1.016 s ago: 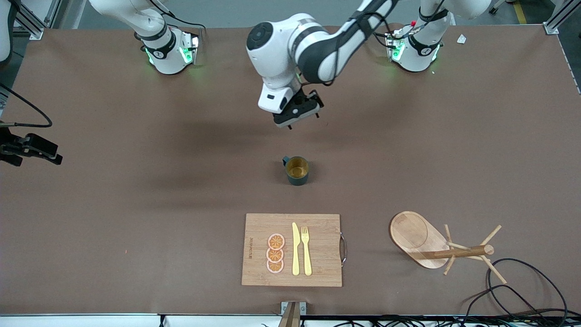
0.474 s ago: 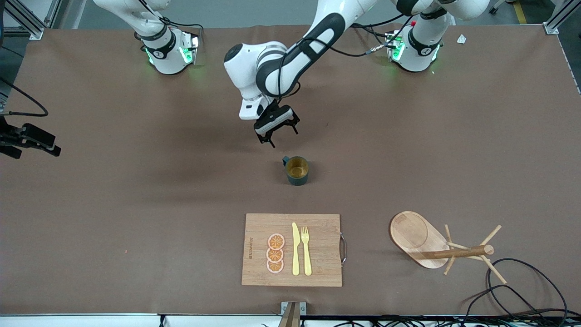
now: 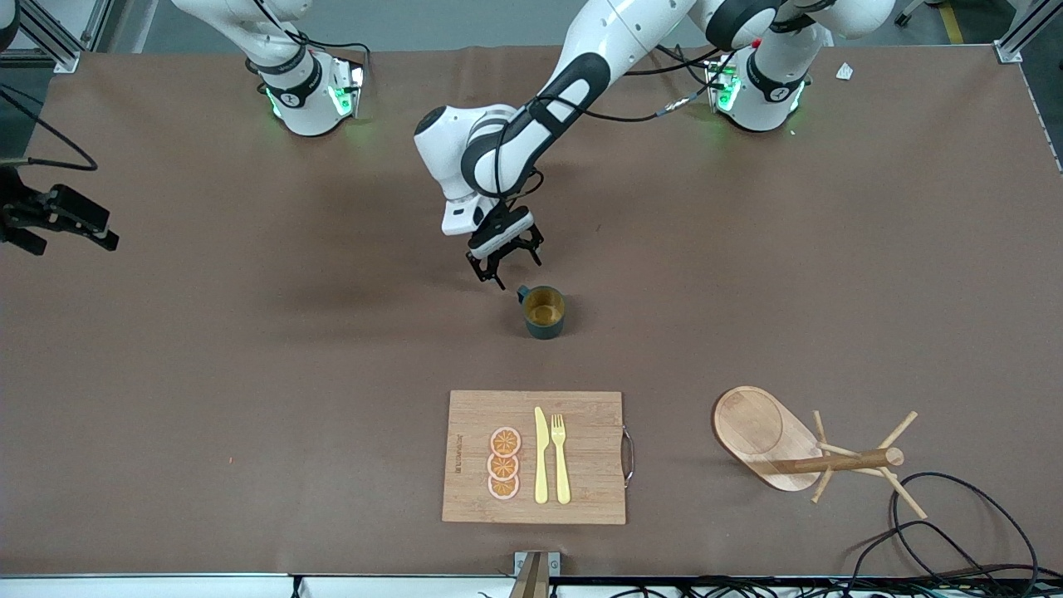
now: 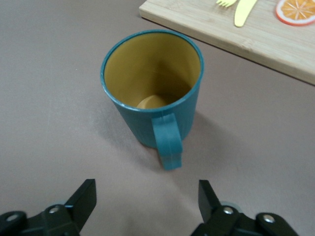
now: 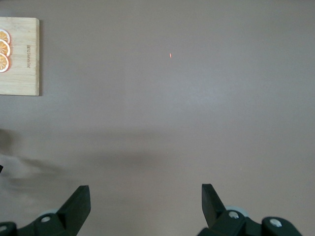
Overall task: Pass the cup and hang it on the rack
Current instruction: 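Lower the left gripper onto the mug handle and close it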
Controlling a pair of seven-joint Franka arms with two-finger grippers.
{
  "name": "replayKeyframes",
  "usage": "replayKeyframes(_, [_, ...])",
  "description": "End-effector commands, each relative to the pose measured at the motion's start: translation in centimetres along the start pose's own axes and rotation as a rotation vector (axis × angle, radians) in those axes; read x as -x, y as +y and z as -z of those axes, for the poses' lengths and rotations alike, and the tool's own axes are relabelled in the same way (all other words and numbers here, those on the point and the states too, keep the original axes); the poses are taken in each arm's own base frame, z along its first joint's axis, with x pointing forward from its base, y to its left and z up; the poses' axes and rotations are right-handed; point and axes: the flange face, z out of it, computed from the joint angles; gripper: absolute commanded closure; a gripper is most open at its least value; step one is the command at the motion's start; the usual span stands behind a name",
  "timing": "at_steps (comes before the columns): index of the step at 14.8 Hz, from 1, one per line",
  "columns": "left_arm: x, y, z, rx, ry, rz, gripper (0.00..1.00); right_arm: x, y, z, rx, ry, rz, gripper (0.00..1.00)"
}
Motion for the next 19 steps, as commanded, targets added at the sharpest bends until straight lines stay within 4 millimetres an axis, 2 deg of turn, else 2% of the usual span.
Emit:
replayKeyframes(1, [-0.3, 1.2, 0.0, 0.039, 0.038, 0.081, 0.26, 2.0, 0.4, 0.0, 0.023, 0.009, -0.046, 0.0])
replayKeyframes(4, [0.0, 1.5, -0.9, 0.033, 0.042, 0.095, 0.26, 1.2, -0.4, 2.9, 0.027, 0.07, -0.035, 0.0])
replayKeyframes(6, [0.0, 1.5, -1.6, 0.032, 0.052, 0.105, 0.3, 0.2, -0.6, 3.3, 0.026, 0.084, -0.031, 0.0])
replayKeyframes(10, [-0.5, 1.7, -2.0, 0.039, 0.061, 0.112, 0.4, -2.6, 0.2, 3.2, 0.044, 0.043, -0.035, 0.0])
replayKeyframes(12, [-0.8, 1.9, -2.0, 0.049, 0.062, 0.116, 0.42, -3.2, 0.2, 2.0, 0.039, 0.021, -0.064, 0.0])
replayKeyframes(15, [-1.1, 2.1, -2.5, 0.064, 0.06, 0.119, 0.44, -3.1, 0.0, 1.1, 0.039, -0.008, -0.056, 0.0])
replayKeyframes(19, [-1.4, 2.2, -2.6, 0.071, 0.058, 0.122, 0.49, -2.9, -0.2, 1.2, 0.038, -0.021, -0.048, 0.0])
